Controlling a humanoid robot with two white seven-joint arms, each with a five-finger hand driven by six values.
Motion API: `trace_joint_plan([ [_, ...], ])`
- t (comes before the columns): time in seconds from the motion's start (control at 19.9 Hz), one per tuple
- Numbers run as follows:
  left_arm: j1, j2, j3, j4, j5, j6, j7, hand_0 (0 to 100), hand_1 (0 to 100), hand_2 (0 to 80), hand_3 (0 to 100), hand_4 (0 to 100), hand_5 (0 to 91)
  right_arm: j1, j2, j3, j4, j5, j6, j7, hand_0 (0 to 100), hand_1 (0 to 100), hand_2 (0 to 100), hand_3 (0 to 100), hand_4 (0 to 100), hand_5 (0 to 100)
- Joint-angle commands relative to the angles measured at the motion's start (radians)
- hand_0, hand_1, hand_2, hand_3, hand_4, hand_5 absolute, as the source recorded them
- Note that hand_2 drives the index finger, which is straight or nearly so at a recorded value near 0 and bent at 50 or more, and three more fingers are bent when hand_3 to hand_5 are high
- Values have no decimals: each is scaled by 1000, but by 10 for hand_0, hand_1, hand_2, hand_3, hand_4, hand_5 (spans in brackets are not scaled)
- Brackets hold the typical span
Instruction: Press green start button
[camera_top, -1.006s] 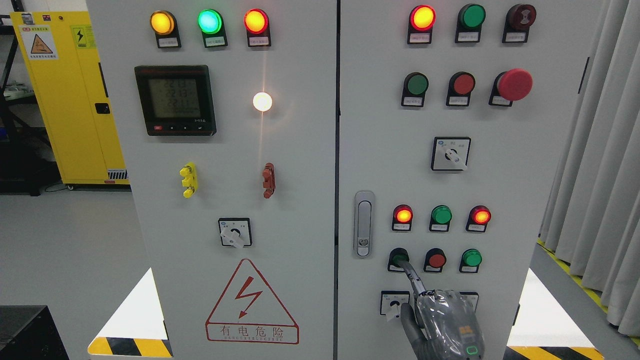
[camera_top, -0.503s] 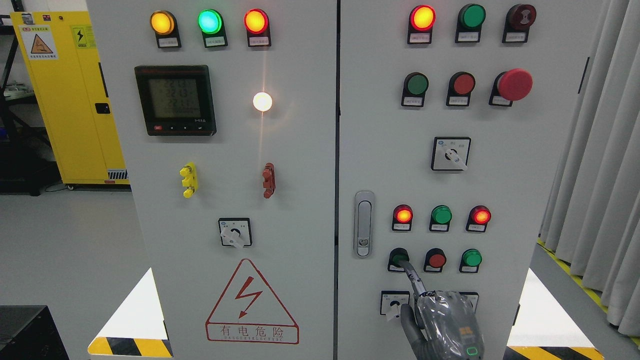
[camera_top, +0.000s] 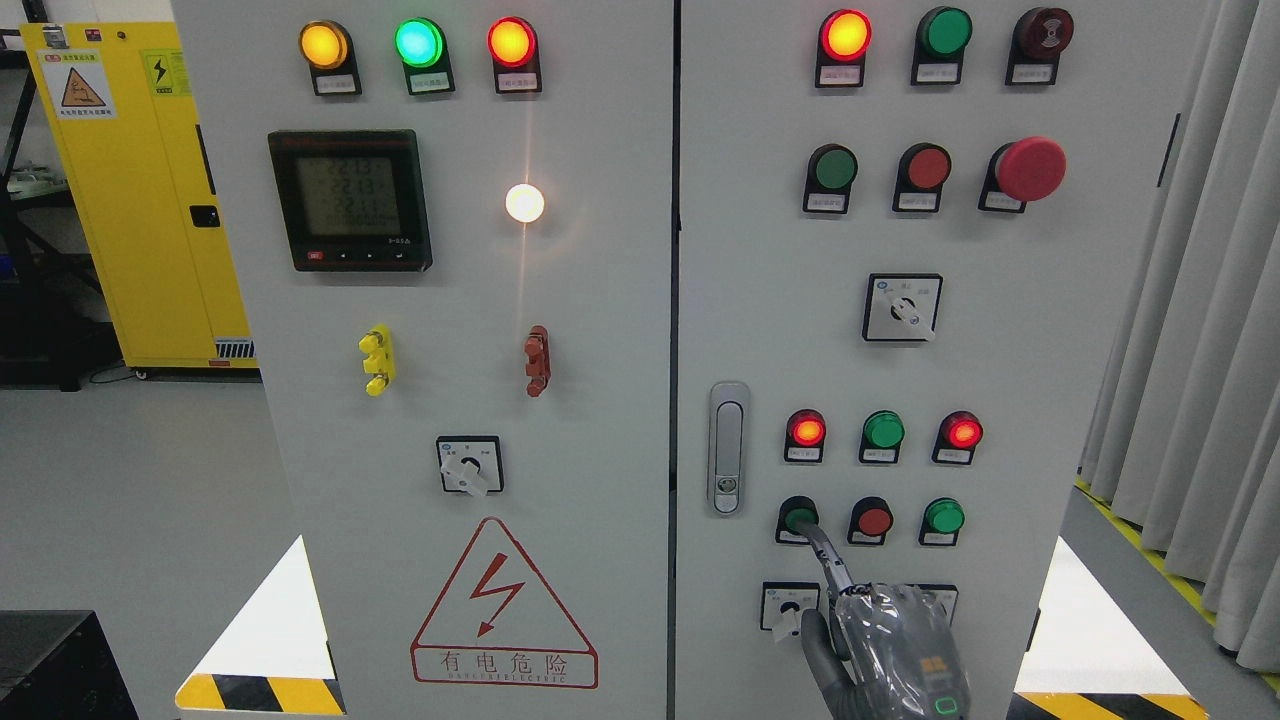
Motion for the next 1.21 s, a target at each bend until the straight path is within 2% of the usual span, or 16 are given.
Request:
trace_joint_plan([
  [0.0,0,0,0,0,0,1,-1,120,556,0,0,0,0,27,0,3,-67,-10,-8,-13,810,980,0,1000,1000,1000],
  [0.2,0,0,-1,0,0,1,-1,120,556,0,0,0,0,52,0,26,-100,-28,-9,-18,822,981,0,1000,1000,1000],
  [0.4,0,0,0,0,0,1,-1,120,556,0,0,0,0,86,1,64,-123,-287,-17,-16,880,964,30,979,1000,1000],
  [0.45,0,0,0,0,0,1,-1,120,556,0,0,0,0,95,1,80,-129,-379,-17,-12,834,928,66,843,909,937],
  [0.5,0,0,0,0,0,1,-1,120,556,0,0,0,0,101,1,93,-130,-469,-17,-10,778,878,70,602,719,814],
  [0.55,0,0,0,0,0,1,-1,120,556,0,0,0,0,104,1,104,-133,-554,-17,-9,774,867,63,428,528,655],
  [0.6,0,0,0,0,0,1,-1,120,556,0,0,0,0,106,1,113,-140,-626,-17,-9,764,850,24,247,322,397],
  [0.65,0,0,0,0,0,1,-1,120,556,0,0,0,0,110,1,123,-146,-693,-17,-10,759,840,10,227,295,352],
  [0.7,-2,0,0,0,0,1,-1,120,556,0,0,0,0,116,1,127,-150,-740,-15,-13,747,824,0,123,165,217],
  [0.75,0,0,0,0,0,1,-1,120,556,0,0,0,0,119,1,133,-150,-776,-15,-15,742,821,0,123,167,215],
  [0.8,0,1,0,1,0,1,1,120,556,0,0,0,0,121,1,141,-150,-806,-14,-16,729,807,0,40,90,137],
  [0.96,0,0,0,0,0,1,1,120,556,0,0,0,0,126,1,156,-150,-940,-2,-16,718,770,0,0,28,60],
  [1.16,0,0,-1,2,0,1,-1,120,556,0,0,0,0,139,0,166,-150,-1068,24,-15,695,751,0,0,17,33],
])
